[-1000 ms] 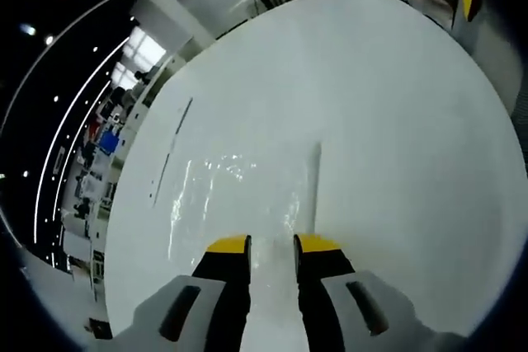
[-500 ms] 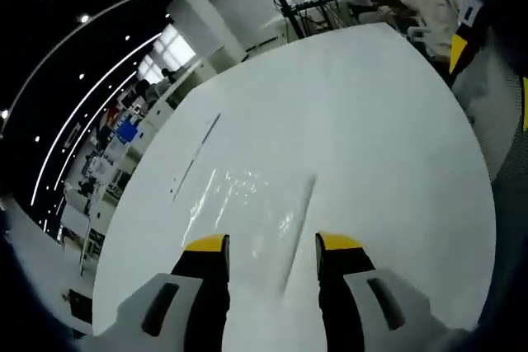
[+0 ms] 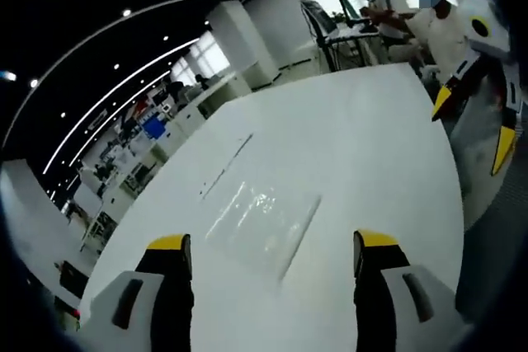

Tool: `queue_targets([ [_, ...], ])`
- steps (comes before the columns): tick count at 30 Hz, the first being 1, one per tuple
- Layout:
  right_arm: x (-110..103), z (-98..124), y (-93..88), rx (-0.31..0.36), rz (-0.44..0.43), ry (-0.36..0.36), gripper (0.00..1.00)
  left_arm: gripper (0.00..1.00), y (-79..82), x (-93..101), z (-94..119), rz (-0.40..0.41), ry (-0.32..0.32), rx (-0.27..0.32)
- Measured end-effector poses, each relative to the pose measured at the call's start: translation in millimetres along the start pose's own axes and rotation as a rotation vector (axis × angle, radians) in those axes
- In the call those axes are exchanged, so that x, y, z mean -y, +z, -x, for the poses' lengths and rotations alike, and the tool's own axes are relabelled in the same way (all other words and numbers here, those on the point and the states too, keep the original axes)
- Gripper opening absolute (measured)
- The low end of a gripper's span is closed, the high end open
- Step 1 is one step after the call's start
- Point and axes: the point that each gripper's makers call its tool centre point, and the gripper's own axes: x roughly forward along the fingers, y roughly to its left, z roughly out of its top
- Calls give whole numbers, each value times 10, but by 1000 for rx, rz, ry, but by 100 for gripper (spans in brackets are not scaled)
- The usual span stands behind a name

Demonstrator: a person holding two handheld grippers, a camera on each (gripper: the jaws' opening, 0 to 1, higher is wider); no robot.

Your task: Open the resealable bag by pulling the two sides of the seal apart until the entire bag opening is separated and visibly accessible.

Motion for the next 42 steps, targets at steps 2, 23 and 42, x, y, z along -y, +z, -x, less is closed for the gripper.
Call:
queue_targets([
  [2, -7, 9, 15, 3, 5, 4, 71, 81, 74, -31, 99, 19, 10, 29],
  [23, 129, 68, 279, 105, 1, -20, 81, 99, -120, 355, 720, 298, -21, 114],
  [42, 82, 42, 280, 115, -28, -19, 83, 99, -386, 643, 832, 425, -48, 105],
])
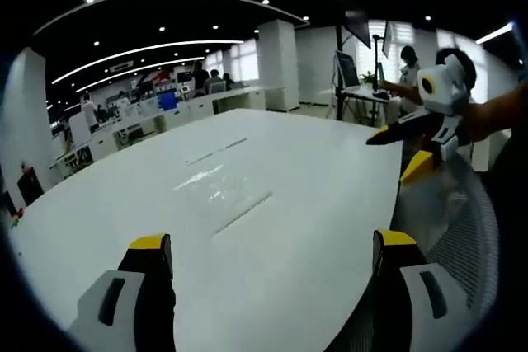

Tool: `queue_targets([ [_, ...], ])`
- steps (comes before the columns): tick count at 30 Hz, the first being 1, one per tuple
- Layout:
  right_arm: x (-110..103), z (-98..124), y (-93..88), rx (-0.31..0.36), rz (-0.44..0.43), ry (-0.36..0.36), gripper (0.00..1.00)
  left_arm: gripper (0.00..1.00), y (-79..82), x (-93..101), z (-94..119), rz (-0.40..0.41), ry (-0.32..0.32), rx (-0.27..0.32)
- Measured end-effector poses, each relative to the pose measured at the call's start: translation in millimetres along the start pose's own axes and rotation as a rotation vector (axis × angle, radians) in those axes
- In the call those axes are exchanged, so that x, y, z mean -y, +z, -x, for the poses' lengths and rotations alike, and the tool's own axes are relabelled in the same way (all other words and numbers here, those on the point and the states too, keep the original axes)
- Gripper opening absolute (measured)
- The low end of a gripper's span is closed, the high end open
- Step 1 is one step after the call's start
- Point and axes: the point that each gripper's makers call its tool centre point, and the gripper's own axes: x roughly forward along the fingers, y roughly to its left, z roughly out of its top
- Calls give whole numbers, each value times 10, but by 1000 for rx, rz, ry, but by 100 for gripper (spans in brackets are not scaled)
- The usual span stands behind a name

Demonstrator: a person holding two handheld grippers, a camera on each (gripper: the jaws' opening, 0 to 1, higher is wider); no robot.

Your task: Open the resealable bag by pulling the two sides of the seal apart until the entire bag opening is separated and visibly accessible.

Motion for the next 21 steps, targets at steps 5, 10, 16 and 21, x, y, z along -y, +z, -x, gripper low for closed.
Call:
queue_targets([
  [5, -50, -19, -15, -12, 2, 12, 83, 99, -97, 55, -6, 28, -11, -23],
  [10, -63, -23, -30, -18, 2, 13, 83, 99, -114, 83, -12, 24, -18, -27],
  [16, -72, -14, -38, -17, -4, 7, 83, 99, -148, 114, -13, 15, -32, -39],
  [21, -66, -9, -55, -21, -7, 5, 83, 99, -159, 104, -4, 28, -32, -37],
])
